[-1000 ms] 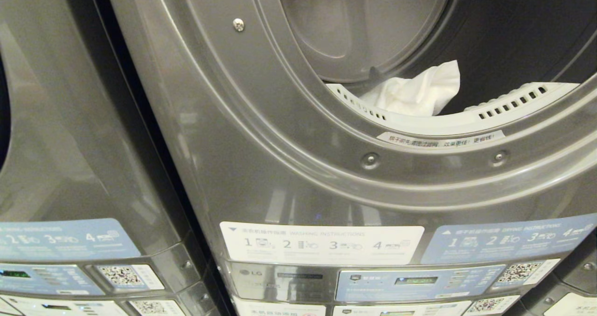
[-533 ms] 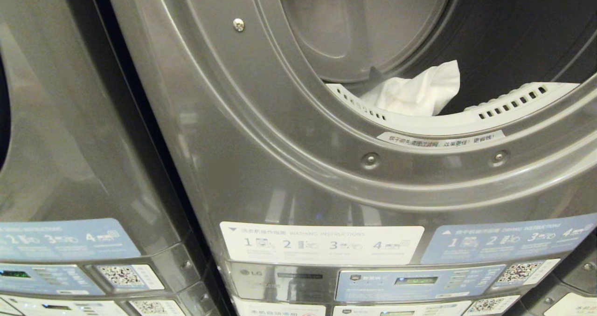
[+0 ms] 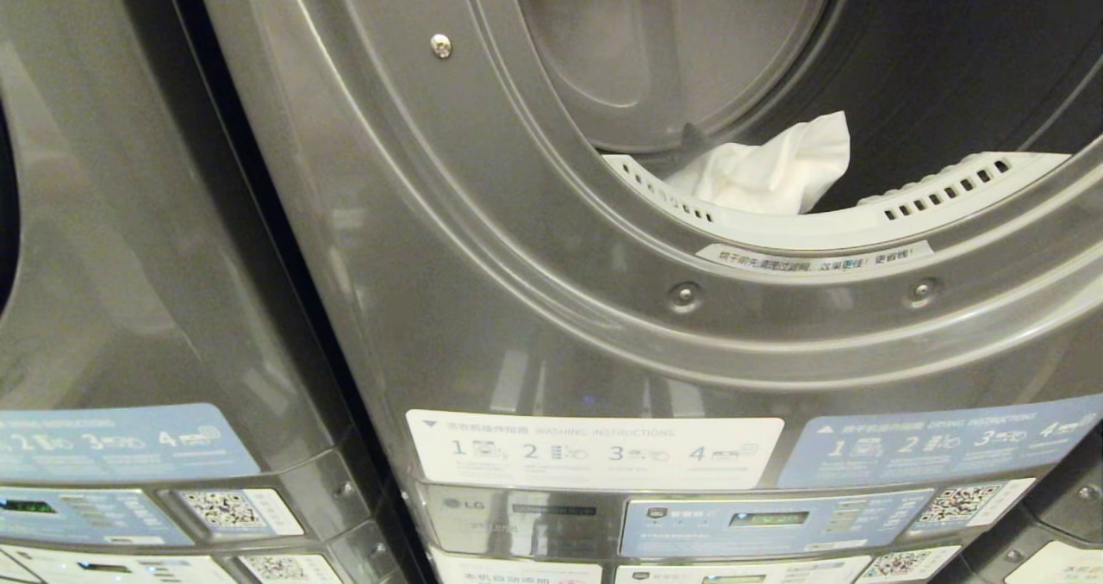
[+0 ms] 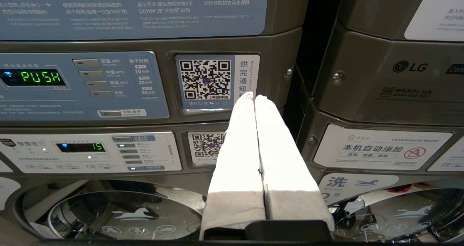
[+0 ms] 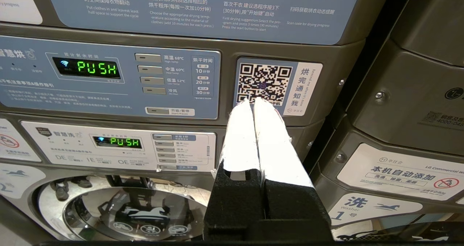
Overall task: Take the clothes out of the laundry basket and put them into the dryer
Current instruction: Close the dryer
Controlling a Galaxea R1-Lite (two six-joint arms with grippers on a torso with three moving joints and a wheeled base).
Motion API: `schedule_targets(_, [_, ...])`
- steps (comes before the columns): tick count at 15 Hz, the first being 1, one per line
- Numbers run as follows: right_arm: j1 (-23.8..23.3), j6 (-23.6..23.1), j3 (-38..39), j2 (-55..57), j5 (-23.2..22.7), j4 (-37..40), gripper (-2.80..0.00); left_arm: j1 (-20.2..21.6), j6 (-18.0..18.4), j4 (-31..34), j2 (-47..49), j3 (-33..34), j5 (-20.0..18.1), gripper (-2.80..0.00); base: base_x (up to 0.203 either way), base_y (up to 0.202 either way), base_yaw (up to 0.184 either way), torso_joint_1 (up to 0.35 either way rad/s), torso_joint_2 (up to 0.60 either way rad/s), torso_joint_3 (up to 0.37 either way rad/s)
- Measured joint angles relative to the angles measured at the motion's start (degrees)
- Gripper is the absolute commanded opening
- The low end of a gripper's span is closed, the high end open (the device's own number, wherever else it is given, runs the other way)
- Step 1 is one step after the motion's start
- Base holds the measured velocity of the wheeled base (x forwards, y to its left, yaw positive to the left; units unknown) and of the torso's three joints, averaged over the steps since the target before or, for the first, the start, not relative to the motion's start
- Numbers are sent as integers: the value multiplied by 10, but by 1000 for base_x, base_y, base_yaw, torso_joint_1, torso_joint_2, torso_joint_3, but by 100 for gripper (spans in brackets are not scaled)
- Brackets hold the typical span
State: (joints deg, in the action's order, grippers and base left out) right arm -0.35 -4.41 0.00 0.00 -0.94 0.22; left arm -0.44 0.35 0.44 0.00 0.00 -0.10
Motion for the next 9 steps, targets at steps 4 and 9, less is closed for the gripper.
schedule_targets(4, [0,10,0,0,0,0,-280,0,0,0,0,0,0,-280,0,0,0,0,0,0])
schedule_targets(9, [0,23,0,0,1,-1,-280,0,0,0,0,0,0,-280,0,0,0,0,0,0])
